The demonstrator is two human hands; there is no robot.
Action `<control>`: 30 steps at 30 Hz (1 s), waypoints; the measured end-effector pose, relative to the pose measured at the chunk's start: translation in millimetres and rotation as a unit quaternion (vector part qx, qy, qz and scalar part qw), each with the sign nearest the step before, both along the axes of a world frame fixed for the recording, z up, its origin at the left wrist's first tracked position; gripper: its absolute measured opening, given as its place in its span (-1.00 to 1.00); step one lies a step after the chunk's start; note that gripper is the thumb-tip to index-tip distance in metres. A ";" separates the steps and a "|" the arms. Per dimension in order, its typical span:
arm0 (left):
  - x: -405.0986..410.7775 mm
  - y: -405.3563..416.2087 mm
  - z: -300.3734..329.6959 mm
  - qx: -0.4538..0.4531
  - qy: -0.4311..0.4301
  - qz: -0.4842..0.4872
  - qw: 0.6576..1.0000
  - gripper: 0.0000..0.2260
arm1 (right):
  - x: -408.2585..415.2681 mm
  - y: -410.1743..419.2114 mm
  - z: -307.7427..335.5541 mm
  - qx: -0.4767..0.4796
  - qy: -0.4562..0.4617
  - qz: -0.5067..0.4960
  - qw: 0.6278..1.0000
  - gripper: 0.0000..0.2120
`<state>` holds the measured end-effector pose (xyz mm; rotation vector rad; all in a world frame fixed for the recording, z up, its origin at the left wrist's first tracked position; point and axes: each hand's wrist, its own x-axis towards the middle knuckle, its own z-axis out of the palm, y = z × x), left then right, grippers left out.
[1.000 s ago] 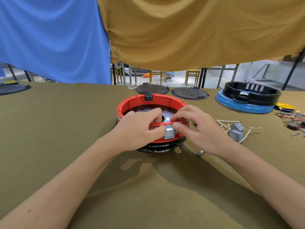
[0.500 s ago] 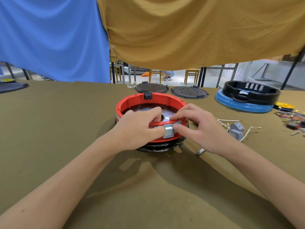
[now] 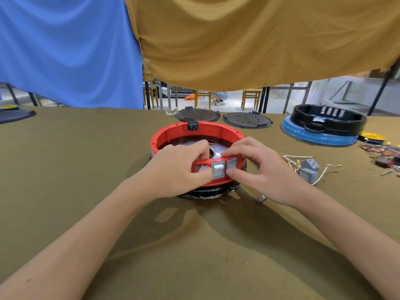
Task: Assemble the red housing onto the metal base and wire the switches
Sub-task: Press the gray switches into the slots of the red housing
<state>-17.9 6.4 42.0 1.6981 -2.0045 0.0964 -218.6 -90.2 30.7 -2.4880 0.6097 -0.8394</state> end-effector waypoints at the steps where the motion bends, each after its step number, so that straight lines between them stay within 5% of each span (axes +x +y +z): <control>1: -0.4 0.5 -0.2 0.000 -0.012 0.000 1.000 -0.81 | -0.1 0.6 -0.4 -0.003 0.004 0.002 1.000 -0.72; 12: -4.5 -2.1 -3.1 -0.025 -0.076 0.013 0.997 -0.77 | 8.3 3.6 -5.9 -0.085 0.009 -0.021 0.996 -0.69; 30: -2.6 -1.2 -2.5 -0.031 -0.004 0.007 0.999 -0.82 | 10.4 4.5 -1.6 -0.012 -0.047 -0.018 0.999 -0.89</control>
